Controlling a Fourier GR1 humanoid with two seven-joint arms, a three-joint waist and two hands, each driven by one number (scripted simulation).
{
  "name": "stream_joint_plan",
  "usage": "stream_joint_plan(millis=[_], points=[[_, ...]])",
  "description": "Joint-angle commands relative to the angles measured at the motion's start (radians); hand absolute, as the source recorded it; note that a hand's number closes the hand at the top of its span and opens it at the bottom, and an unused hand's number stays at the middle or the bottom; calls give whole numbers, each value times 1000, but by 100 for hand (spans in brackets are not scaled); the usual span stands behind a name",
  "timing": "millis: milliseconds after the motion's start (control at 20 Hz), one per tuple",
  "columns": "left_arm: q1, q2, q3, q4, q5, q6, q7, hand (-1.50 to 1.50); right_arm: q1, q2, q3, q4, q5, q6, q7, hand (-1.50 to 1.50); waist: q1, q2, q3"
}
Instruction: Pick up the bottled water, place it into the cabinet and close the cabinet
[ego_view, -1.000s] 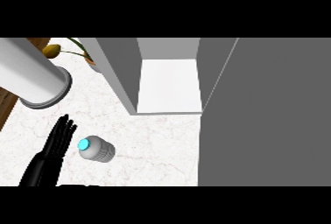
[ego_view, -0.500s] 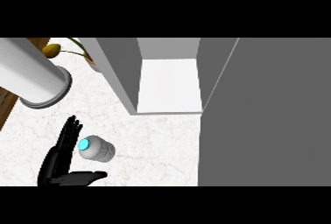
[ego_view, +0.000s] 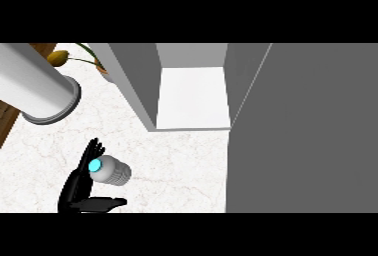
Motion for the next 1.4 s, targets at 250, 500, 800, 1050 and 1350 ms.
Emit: stream_joint_plan(millis=[250, 500, 800, 1050, 1350], points=[[-120, -10, 8, 333, -18, -75, -219, -150, 10, -19, -33, -114, -44, -22, 42, -150, 2, 3, -1], [-199, -37, 64, 422, 31, -44, -227, 150, 126, -38, -14, -111, -51, 11, -36, -150, -10, -1, 0], [-234, -8, 92, 464, 87, -149, -239, 150, 104, -52, -37, -131, -45, 6, -15, -150, -6, 3, -1], [-200, -41, 87, 476, 93, -135, -302, 150, 18, -22, -46, -18, -28, -5, -54, -150, 6, 3, 0], [-187, -102, 88, 398, 153, -81, -306, 150, 30, -29, -51, -31, -39, -4, -57, -150, 10, -1, 1]])
